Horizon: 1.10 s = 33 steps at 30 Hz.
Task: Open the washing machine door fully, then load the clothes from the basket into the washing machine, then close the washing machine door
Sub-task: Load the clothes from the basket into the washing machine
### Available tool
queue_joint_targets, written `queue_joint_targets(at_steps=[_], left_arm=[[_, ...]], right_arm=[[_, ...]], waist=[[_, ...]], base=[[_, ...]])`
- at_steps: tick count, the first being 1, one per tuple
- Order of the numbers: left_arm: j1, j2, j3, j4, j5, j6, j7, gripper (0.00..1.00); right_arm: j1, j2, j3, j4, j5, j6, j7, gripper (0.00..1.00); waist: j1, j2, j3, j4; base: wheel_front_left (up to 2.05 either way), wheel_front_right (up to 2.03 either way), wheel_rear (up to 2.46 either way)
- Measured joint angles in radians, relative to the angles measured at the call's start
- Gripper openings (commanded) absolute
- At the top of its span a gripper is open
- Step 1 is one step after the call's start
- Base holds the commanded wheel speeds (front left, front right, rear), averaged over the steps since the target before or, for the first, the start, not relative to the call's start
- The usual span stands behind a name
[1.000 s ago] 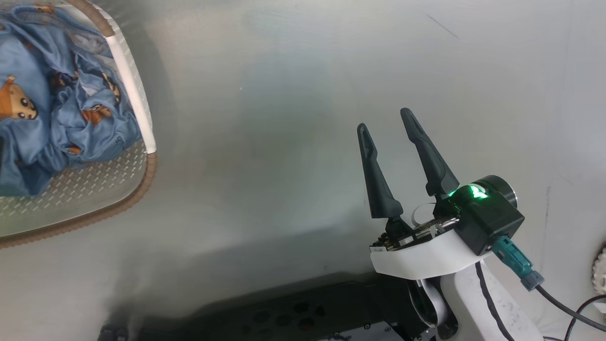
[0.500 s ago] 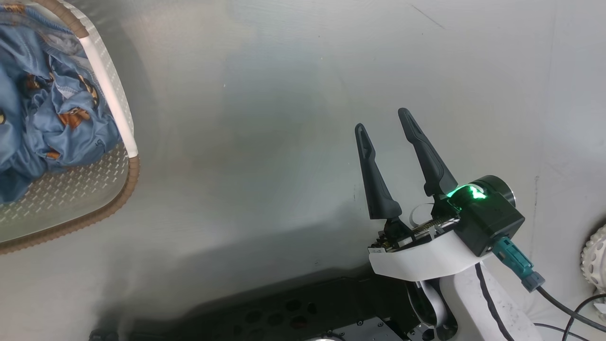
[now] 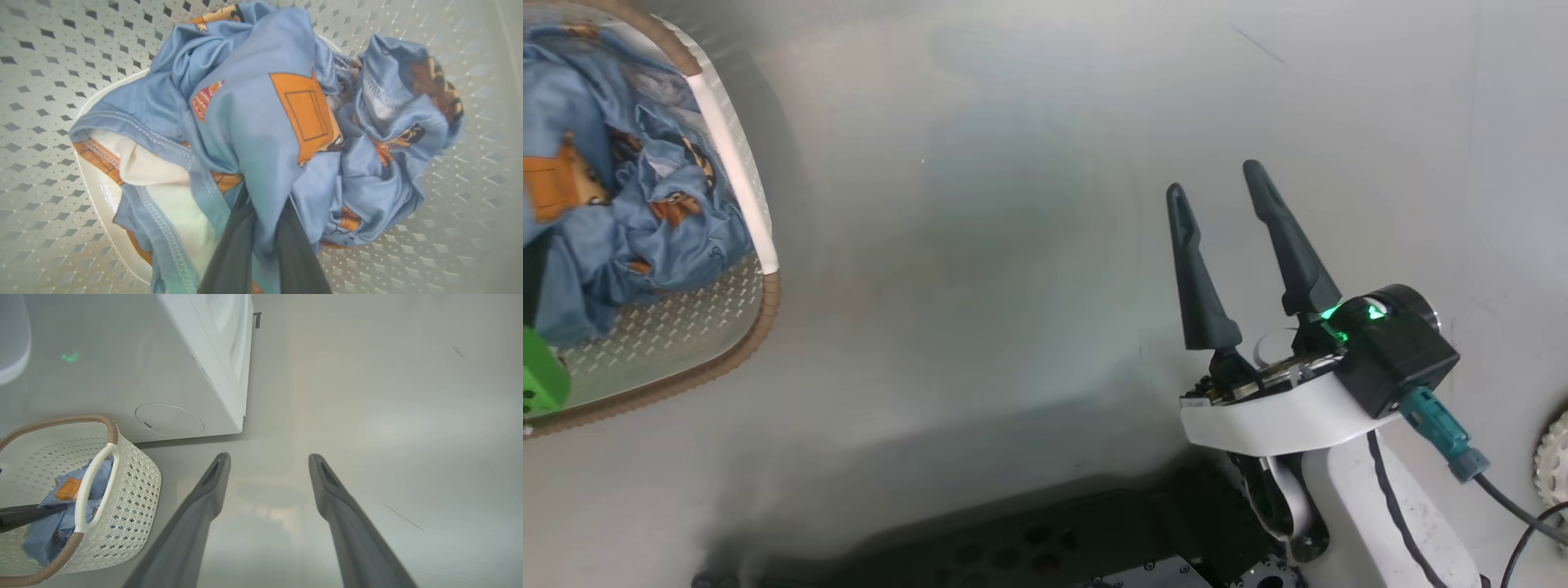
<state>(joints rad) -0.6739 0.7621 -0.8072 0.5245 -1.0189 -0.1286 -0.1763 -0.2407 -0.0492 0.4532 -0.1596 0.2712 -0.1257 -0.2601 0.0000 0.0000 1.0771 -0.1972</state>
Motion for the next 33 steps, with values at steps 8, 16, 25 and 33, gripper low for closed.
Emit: queue_joint_targets(at_steps=[8, 16, 25, 33], left_arm=[[-0.002, -0.044, -0.024, 0.005, -0.023, 0.000, -0.055, 0.00], [0.010, -0.095, -0.030, 0.012, -0.039, 0.000, -0.073, 0.00], [0.059, -0.144, 0.000, 0.013, -0.038, 0.000, -0.076, 0.00], [0.097, -0.194, 0.094, -0.024, -0.011, 0.000, -0.076, 0.00]], right_arm=[[-0.015, 0.000, -0.045, 0.019, -0.019, 0.000, 0.000, 1.00], [-0.015, -0.001, -0.069, 0.052, -0.029, 0.000, 0.000, 1.00], [-0.016, -0.001, -0.091, 0.082, -0.046, 0.000, 0.000, 1.00], [-0.009, -0.002, -0.106, 0.119, -0.053, 0.000, 0.000, 1.00]], waist=[[0.0000, 0.0000, -0.059, 0.032], [0.0000, 0.0000, -0.138, 0.072], [0.0000, 0.0000, -0.247, 0.122], [0.0000, 0.0000, -0.356, 0.166]], base=[[0.00, 0.00, 0.00], [0.00, 0.00, 0.00], [0.00, 0.00, 0.00], [0.00, 0.00, 0.00]])
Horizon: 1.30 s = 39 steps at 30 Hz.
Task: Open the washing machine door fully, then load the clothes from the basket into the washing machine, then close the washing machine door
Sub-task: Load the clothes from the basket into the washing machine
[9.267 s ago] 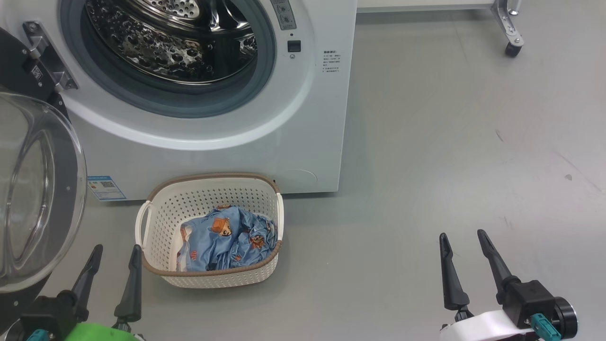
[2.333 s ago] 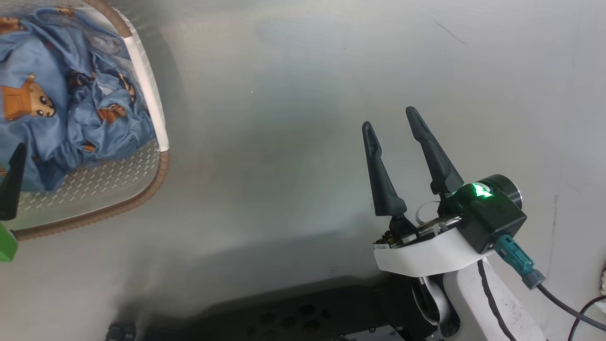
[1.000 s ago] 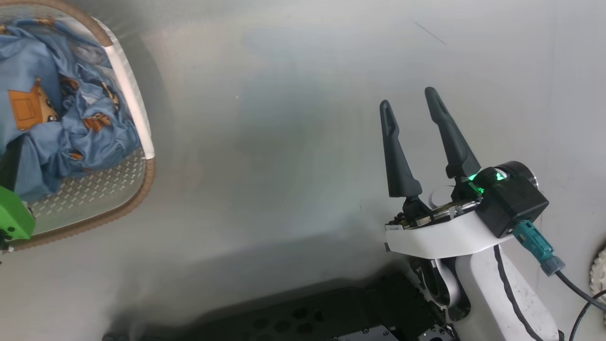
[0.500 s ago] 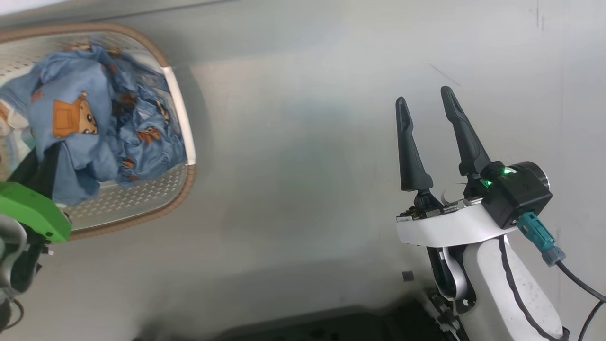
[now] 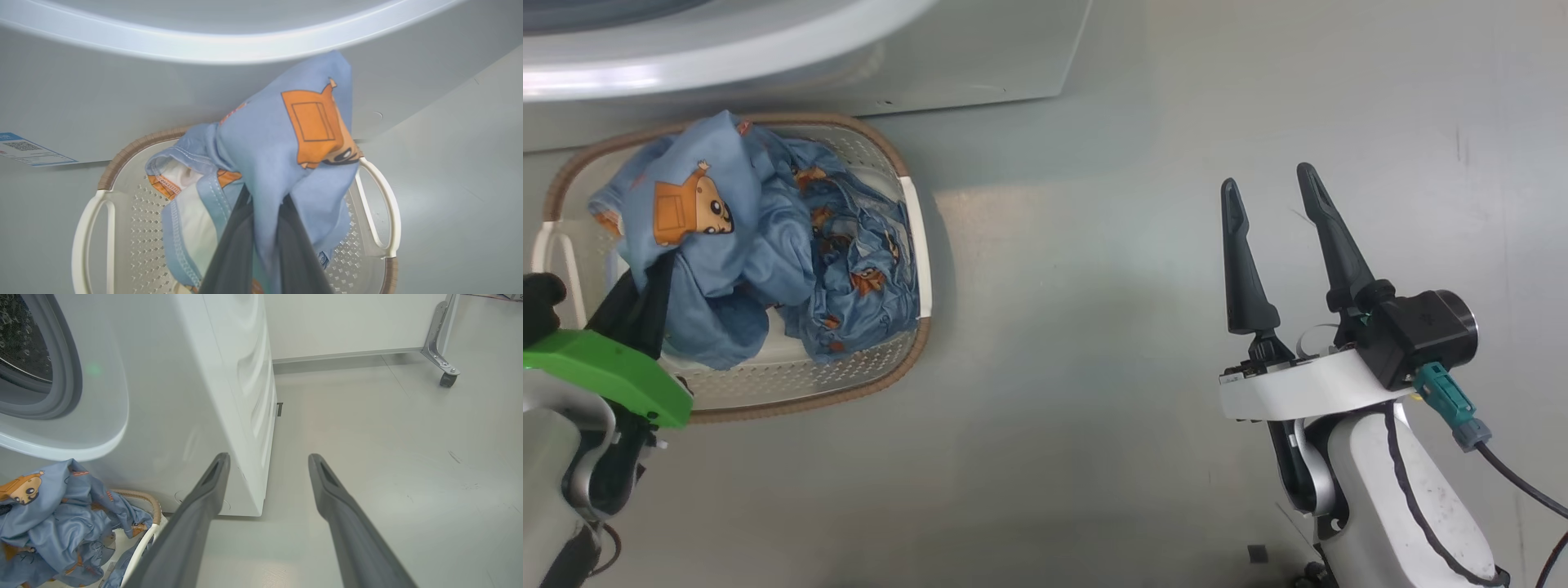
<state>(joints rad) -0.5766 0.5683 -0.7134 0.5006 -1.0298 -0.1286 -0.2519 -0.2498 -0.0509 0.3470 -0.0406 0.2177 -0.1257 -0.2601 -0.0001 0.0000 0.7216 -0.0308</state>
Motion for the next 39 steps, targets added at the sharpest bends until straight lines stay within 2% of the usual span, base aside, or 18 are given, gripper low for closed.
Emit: queue_joint_targets(at_steps=[15, 27, 39], left_arm=[[0.129, -0.067, 0.154, -0.050, 0.077, 0.000, 0.000, 0.00], [0.217, -0.101, 0.285, -0.142, 0.205, 0.000, 0.000, 0.00], [0.307, -0.143, 0.411, -0.228, 0.329, 0.000, 0.000, 0.00]], right_arm=[[0.084, -0.001, -0.030, 0.052, 0.010, 0.000, 0.000, 1.00], [0.140, -0.001, -0.022, 0.075, 0.031, 0.000, 0.000, 1.00], [0.173, 0.000, -0.024, 0.085, 0.031, 0.000, 0.000, 1.00]], waist=[[0.0000, 0.0000, -0.201, 0.066], [0.0000, 0.0000, -0.368, 0.104], [0.0000, 0.0000, -0.476, 0.114]], base=[[0.00, 0.00, 0.00], [0.00, 0.00, 0.00], [0.00, 0.00, 0.00]])
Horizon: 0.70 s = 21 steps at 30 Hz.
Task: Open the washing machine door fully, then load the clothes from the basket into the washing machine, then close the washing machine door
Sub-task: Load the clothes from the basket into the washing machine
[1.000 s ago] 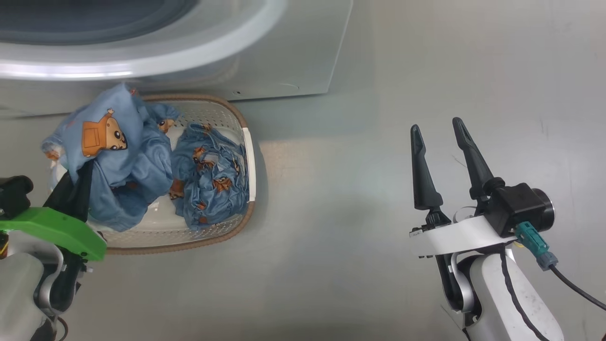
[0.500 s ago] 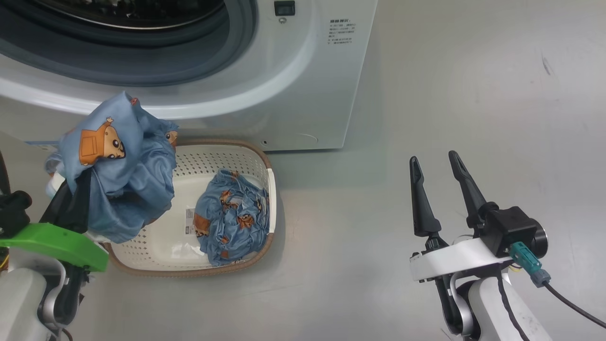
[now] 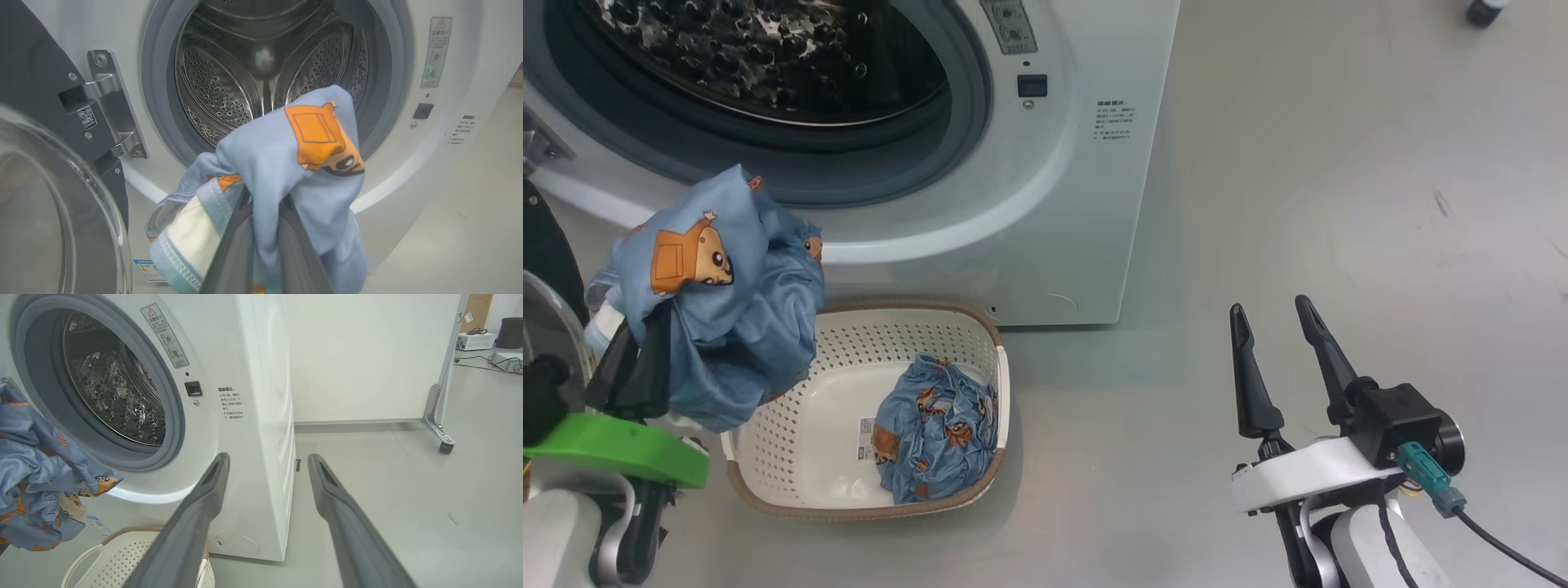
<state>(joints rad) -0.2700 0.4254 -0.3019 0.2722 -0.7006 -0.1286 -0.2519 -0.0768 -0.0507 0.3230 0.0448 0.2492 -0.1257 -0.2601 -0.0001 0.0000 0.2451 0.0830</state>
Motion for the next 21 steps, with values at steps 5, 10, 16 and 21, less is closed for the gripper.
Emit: queue_joint_targets(at_steps=[5, 10, 16, 21], left_arm=[[0.056, -0.012, 0.050, -0.029, 0.052, 0.000, 0.000, 0.00], [0.130, -0.039, 0.094, -0.063, 0.105, 0.001, 0.000, 0.00], [0.191, -0.071, 0.133, -0.086, 0.131, 0.002, 0.000, 0.00], [0.231, -0.094, 0.151, -0.105, 0.157, 0.002, 0.000, 0.00]], right_arm=[[0.026, 0.001, -0.005, 0.004, 0.000, 0.000, 0.000, 1.00], [0.054, 0.002, -0.019, 0.006, 0.000, 0.001, 0.000, 1.00], [0.078, 0.002, -0.028, 0.006, -0.004, 0.002, 0.000, 1.00], [0.097, 0.003, -0.033, 0.001, -0.004, 0.011, 0.000, 1.00]], waist=[[0.0000, 0.0000, -0.047, -0.003], [0.0000, 0.0000, -0.099, -0.012], [0.0000, 0.0000, -0.136, -0.024], [0.0000, 0.0000, -0.154, -0.034]], base=[[0.00, 0.00, 0.00], [0.00, 0.00, 0.00], [0.00, 0.00, 0.00], [0.00, 0.00, 0.00]])
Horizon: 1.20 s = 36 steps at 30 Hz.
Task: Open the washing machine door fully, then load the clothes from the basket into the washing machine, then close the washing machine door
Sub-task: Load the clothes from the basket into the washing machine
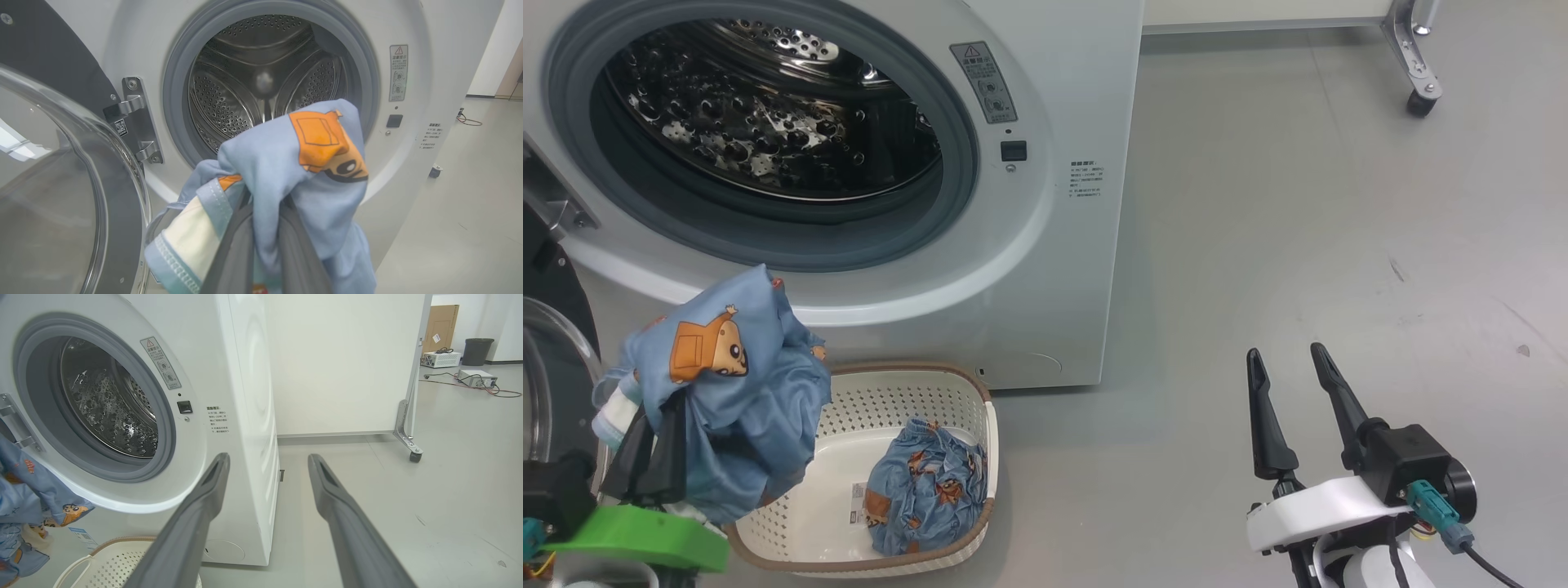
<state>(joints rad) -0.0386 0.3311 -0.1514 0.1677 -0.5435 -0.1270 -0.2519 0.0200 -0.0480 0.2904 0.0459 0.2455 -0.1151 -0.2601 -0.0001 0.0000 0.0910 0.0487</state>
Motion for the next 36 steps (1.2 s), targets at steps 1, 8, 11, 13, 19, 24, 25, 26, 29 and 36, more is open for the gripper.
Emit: queue_joint_targets(at_steps=[1, 8, 11, 13, 19, 24, 25, 26, 29, 36], left_arm=[[0.004, -0.004, 0.003, -0.002, 0.002, 0.000, 0.000, 0.00], [0.032, -0.025, 0.031, -0.017, 0.021, 0.000, 0.000, 0.00], [0.044, -0.035, 0.045, -0.021, 0.029, 0.000, 0.000, 0.00], [0.051, -0.038, 0.052, -0.026, 0.033, 0.000, 0.000, 0.00], [0.061, -0.058, 0.065, -0.033, 0.051, 0.000, 0.000, 0.00], [0.074, -0.069, 0.077, -0.038, 0.061, 0.000, 0.000, 0.00], [0.077, -0.072, 0.080, -0.038, 0.062, 0.000, 0.000, 0.00], [0.080, -0.073, 0.082, -0.040, 0.064, 0.000, 0.000, 0.00], [0.082, -0.079, 0.091, -0.045, 0.071, 0.000, 0.000, 0.00], [0.084, -0.089, 0.111, -0.054, 0.077, 0.000, 0.000, 0.00]], right_arm=[[0.003, 0.000, 0.000, -0.001, 0.000, 0.000, 0.000, 1.00], [0.012, 0.001, -0.007, -0.004, 0.000, 0.005, 0.000, 1.00], [0.015, 0.001, -0.014, -0.007, -0.002, 0.008, 0.000, 1.00], [0.017, 0.001, -0.016, -0.008, -0.004, 0.008, 0.000, 1.00], [0.028, 0.002, -0.027, -0.014, -0.014, 0.008, 0.000, 1.00], [0.035, 0.002, -0.034, -0.020, -0.037, 0.008, 0.000, 1.00], [0.037, 0.002, -0.036, -0.021, -0.038, 0.008, 0.000, 1.00], [0.037, 0.002, -0.037, -0.023, -0.039, 0.008, 0.000, 1.00], [0.041, 0.002, -0.040, -0.029, -0.047, 0.008, 0.000, 1.00], [0.041, 0.003, -0.043, -0.048, -0.055, 0.007, 0.000, 1.00]], waist=[[0.0000, 0.0000, -0.001, -0.002], [0.0000, 0.0000, -0.003, -0.008], [0.0000, 0.0000, -0.005, -0.010], [0.0000, 0.0000, -0.005, -0.012], [0.0000, 0.0000, -0.008, -0.020], [0.0000, 0.0000, -0.008, -0.026], [0.0000, 0.0000, -0.008, -0.027], [0.0000, 0.0000, -0.008, -0.028], [0.0000, 0.0000, -0.005, -0.031], [0.0000, 0.0000, 0.019, -0.042]], base=[[0.00, 0.00, 0.00], [0.00, 0.00, 0.00], [0.00, 0.00, 0.00], [0.00, 0.00, 0.00], [0.00, 0.00, 0.00], [0.00, 0.00, 0.00], [0.00, 0.00, 0.00], [0.00, 0.00, 0.00], [0.00, 0.00, 0.00], [0.00, 0.00, 0.00]])
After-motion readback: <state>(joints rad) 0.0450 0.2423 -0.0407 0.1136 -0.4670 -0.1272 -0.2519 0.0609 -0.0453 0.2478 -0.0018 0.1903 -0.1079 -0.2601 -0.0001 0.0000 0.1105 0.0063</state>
